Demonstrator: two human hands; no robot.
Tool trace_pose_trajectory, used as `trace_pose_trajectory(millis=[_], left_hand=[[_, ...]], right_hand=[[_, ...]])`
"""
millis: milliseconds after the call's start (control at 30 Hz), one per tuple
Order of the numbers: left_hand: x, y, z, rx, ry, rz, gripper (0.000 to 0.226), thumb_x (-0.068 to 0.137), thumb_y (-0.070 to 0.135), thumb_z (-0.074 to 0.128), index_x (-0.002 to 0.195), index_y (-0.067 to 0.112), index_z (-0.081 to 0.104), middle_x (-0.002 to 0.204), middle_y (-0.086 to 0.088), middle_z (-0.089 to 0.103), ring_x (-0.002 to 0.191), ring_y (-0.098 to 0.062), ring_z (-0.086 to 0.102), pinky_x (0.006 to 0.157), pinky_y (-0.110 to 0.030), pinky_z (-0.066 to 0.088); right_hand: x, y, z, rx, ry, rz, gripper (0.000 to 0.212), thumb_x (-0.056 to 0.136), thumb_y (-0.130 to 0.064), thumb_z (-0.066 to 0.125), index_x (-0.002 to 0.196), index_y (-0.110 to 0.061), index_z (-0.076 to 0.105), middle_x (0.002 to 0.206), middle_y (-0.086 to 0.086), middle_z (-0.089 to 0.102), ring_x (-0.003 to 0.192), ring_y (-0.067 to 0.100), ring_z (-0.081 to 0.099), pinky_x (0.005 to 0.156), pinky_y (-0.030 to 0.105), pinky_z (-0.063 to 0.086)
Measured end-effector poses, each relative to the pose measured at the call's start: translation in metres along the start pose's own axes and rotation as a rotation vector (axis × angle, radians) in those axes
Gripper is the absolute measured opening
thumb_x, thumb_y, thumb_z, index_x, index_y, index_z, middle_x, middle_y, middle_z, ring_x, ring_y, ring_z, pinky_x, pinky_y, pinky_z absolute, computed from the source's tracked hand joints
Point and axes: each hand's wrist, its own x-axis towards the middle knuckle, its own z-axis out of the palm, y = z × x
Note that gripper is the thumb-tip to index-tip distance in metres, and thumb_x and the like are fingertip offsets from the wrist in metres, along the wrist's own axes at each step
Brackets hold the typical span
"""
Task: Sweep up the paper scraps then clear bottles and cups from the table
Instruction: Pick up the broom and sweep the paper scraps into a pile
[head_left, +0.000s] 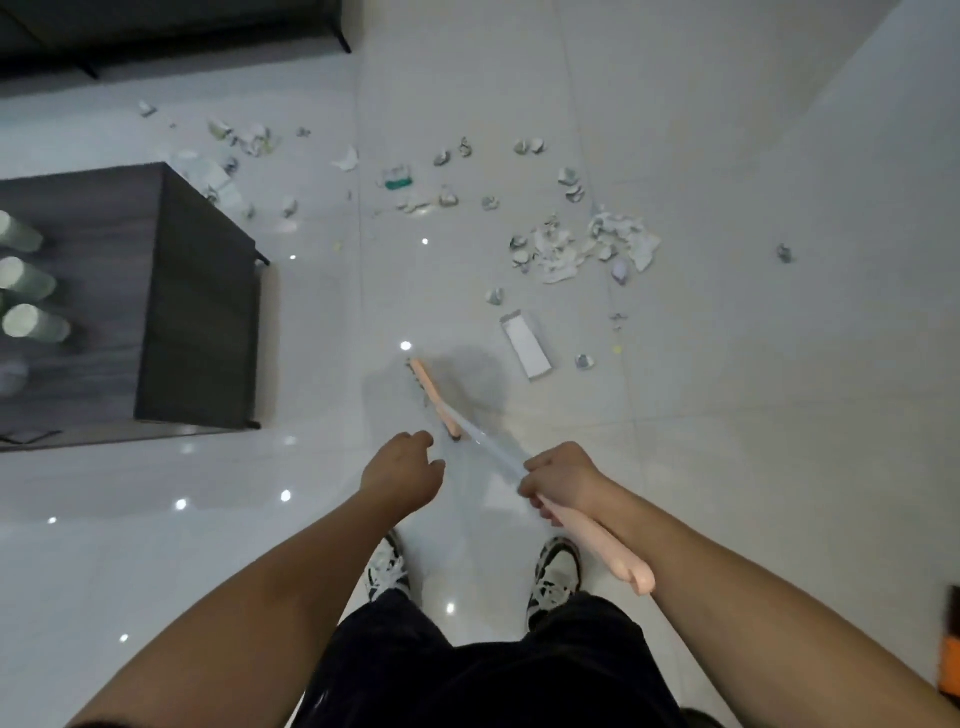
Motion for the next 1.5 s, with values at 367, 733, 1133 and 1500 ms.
trace_pose_trajectory(millis=[367, 733, 1133, 1500], left_hand=[[0.104, -0.125, -0.084, -0.029, -0.080, 0.005, 0.041, 0.091, 0.031, 0.053, 0.129, 0.016, 0.054, 0.121, -0.009, 0.056, 0.115, -0.026, 0.052, 0.090, -0.033, 0.042], [0.183, -0.126, -0.143, -0.154, -0.043, 0.044, 0.042, 0.088, 0.026, 0.054, 0.129, 0.017, 0.056, 0.119, -0.010, 0.059, 0.112, -0.026, 0.054, 0.083, -0.027, 0.037], [0.167, 0.015, -0.124, -0.120, -0.035, -0.011, 0.047, 0.091, 0.032, 0.052, 0.136, 0.018, 0.050, 0.128, -0.008, 0.054, 0.115, -0.024, 0.052, 0.092, -0.032, 0.040], [0.212, 0.104, -0.178, -0.021, 0.009, 0.110, 0.046, 0.093, 0.035, 0.050, 0.136, 0.020, 0.049, 0.129, -0.005, 0.053, 0.118, -0.023, 0.050, 0.095, -0.032, 0.040]], right_hand=[[0.061, -0.072, 0.101, 0.063, -0.003, 0.237, 0.026, 0.076, -0.001, 0.074, 0.103, 0.000, 0.072, 0.058, 0.013, 0.061, 0.037, 0.018, 0.050, 0.039, 0.021, 0.041], [0.066, -0.123, 0.065, -0.122, 0.164, 0.246, 0.019, 0.070, 0.005, 0.076, 0.084, -0.008, 0.071, 0.052, 0.014, 0.060, 0.036, 0.021, 0.049, 0.039, 0.022, 0.041], [0.103, -0.165, -0.102, -0.125, 0.180, 0.091, 0.020, 0.070, 0.004, 0.076, 0.089, 0.003, 0.070, 0.051, 0.015, 0.059, 0.035, 0.020, 0.049, 0.040, 0.022, 0.042], [0.107, -0.231, -0.134, -0.008, 0.217, -0.049, 0.008, 0.074, 0.008, 0.065, 0.082, 0.007, 0.065, 0.062, 0.018, 0.059, 0.035, 0.021, 0.052, 0.040, 0.022, 0.043]])
